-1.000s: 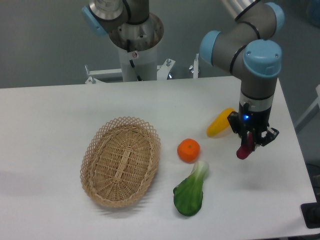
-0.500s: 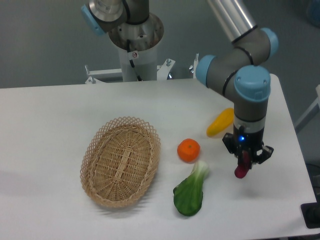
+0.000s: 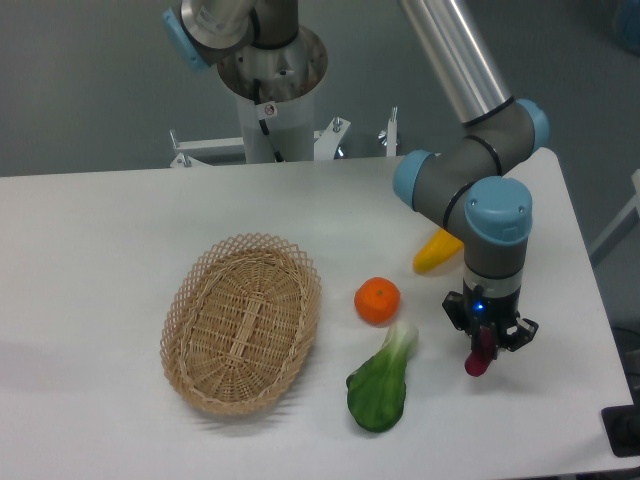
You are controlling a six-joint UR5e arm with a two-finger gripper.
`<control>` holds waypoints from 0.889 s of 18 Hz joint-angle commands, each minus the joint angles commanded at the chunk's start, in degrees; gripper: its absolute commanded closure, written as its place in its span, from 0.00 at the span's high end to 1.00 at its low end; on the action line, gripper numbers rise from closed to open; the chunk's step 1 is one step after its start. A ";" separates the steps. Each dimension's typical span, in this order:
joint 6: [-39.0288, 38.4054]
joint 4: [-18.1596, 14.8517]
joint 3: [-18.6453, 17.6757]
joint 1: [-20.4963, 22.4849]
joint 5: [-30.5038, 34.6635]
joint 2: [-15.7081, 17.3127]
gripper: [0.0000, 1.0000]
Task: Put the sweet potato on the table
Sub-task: 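Lower the held purple sweet potato onto the table surface, then open the gripper, release the sweet potato, and lift the gripper away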
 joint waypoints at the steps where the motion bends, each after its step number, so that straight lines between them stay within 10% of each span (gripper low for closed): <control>1: 0.00 0.00 0.09 -0.09 0.00 0.00 0.17; 4: -0.09 -0.09 0.00 -0.09 0.00 0.26 0.30; 7: 0.00 -0.09 0.18 0.00 0.09 0.70 0.99; 16: -2.37 -0.44 1.58 -0.18 0.09 4.83 1.00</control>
